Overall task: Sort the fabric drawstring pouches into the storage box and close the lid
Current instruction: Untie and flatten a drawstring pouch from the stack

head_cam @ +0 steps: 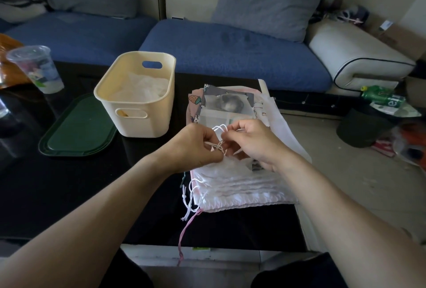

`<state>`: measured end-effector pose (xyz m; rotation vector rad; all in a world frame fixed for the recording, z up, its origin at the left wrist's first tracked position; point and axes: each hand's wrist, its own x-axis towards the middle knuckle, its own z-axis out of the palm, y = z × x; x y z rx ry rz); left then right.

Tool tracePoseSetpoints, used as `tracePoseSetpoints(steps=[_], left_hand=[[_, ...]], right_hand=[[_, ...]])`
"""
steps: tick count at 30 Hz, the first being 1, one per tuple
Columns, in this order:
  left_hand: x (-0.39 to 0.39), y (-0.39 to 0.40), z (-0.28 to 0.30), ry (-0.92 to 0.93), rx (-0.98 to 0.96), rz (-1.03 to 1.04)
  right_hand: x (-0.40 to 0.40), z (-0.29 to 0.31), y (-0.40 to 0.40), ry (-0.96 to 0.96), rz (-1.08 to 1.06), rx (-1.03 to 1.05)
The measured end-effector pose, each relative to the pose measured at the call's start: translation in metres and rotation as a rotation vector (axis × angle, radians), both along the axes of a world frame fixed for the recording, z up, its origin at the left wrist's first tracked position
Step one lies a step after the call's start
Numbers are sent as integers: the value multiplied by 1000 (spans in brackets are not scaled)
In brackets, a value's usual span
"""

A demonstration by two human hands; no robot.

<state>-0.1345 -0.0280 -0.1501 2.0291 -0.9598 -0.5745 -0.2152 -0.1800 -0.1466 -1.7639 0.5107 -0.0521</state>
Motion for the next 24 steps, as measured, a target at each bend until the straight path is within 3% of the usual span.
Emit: tracePoseSetpoints(steps=[6,11,19,24], left_hand=[[-2,-1,-6,-294,-60,97],[-8,-2,-5,-452,-184,46],[-2,-6,-11,-520,-91,214],[-1,-6,-10,-487,-32,299]], right_hand=[[3,-8,4,67,-72,-4],[3,-11,3,83,-120,4],[-1,-2,-10,7,-69,124],[-5,-6,-10,-133,144,-221]])
